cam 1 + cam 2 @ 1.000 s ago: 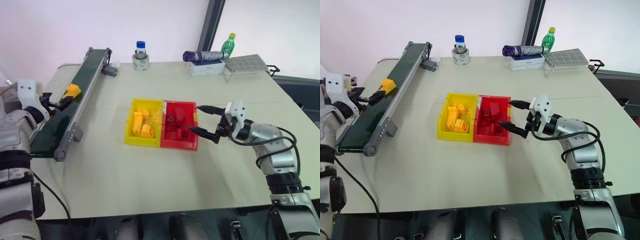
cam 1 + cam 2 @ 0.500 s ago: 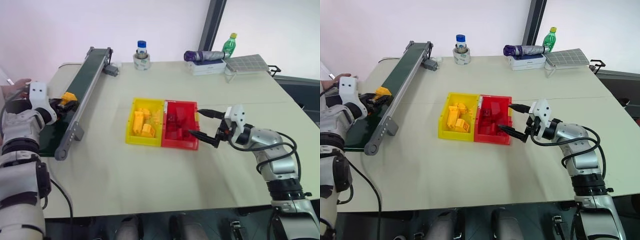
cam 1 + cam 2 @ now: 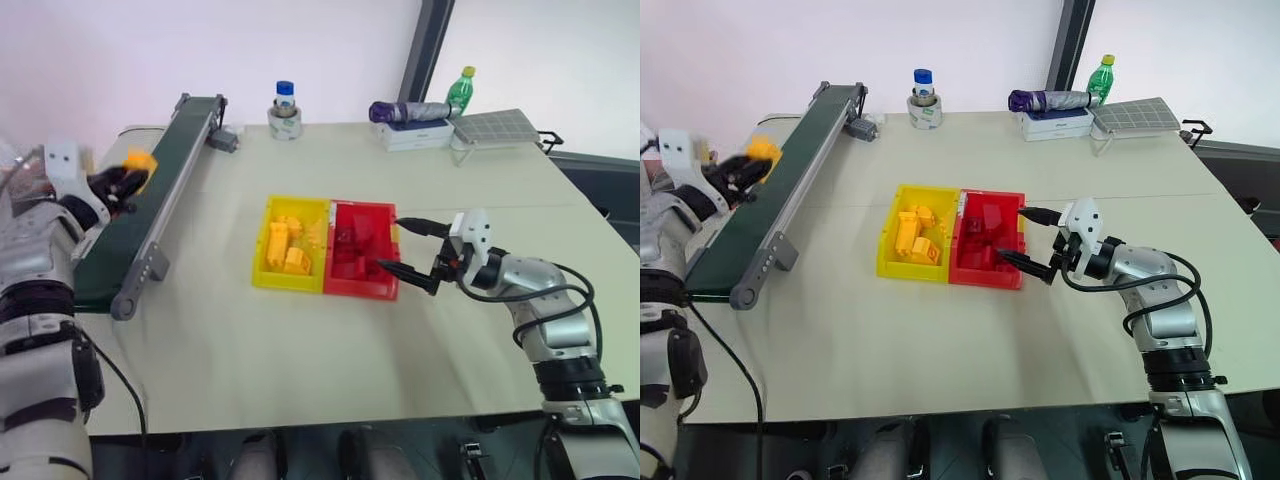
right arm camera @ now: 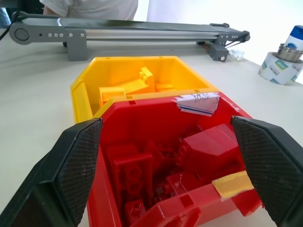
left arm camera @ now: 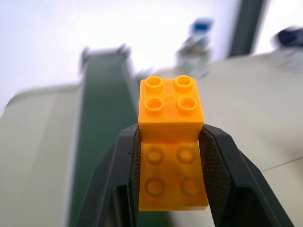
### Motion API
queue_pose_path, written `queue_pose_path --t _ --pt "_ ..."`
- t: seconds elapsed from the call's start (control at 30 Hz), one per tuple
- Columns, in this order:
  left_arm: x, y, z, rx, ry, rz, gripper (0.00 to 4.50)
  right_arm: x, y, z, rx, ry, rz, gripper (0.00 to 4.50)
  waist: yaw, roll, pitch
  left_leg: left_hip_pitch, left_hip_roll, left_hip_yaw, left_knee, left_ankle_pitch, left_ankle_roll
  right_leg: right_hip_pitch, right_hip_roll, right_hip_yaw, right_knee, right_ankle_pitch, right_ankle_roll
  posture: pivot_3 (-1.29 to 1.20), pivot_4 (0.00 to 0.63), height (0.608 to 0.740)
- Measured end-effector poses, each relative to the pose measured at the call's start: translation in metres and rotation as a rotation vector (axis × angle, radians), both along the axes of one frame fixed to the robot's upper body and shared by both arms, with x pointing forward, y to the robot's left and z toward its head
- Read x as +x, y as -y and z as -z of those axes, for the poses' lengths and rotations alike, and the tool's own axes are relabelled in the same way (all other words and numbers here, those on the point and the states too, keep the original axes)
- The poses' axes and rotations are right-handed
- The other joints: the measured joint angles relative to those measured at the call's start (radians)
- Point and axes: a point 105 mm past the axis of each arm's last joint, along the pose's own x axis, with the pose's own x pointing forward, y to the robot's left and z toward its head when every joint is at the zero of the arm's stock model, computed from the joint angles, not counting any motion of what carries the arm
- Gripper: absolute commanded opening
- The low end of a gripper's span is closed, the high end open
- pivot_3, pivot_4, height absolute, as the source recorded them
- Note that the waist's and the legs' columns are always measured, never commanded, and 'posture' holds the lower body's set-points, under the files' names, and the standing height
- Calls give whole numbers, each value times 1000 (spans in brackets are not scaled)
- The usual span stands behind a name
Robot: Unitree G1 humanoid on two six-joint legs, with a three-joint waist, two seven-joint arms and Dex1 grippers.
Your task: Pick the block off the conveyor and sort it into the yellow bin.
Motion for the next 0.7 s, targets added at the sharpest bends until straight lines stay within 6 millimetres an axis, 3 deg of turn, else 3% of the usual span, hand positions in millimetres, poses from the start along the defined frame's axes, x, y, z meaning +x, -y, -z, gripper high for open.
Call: queue_pose_path --t 0.27,0.47,0.53,0.57,0.7 --pt "-33 117 43 37 -154 420 1215 0 1 0 0 -2 2 4500 1 0 0 1 0 -2 3 1 -1 2 1 0 1 0 0 0 150 740" --pt "-27 160 65 52 -190 443 1215 0 2 0 1 0 5 4500 0 0 0 5 0 -1 2 2 0 5 2 1 1 1 1 0 150 740" --pt "-19 165 74 81 -218 404 1215 0 2 0 1 1 5 4500 0 0 0 5 0 -1 2 2 0 5 2 1 1 1 1 0 150 740" --pt "-16 163 77 80 -229 377 2266 -1 2 -1 1 3 5 4500 -2 0 0 5 0 -1 2 2 0 5 2 1 1 1 1 0 150 740" --pt "-8 154 78 75 -205 301 4314 -1 4 1 2 -2 12 4500 0 0 0 5 0 -2 1 1 0 5 2 1 0 1 1 0 150 740"
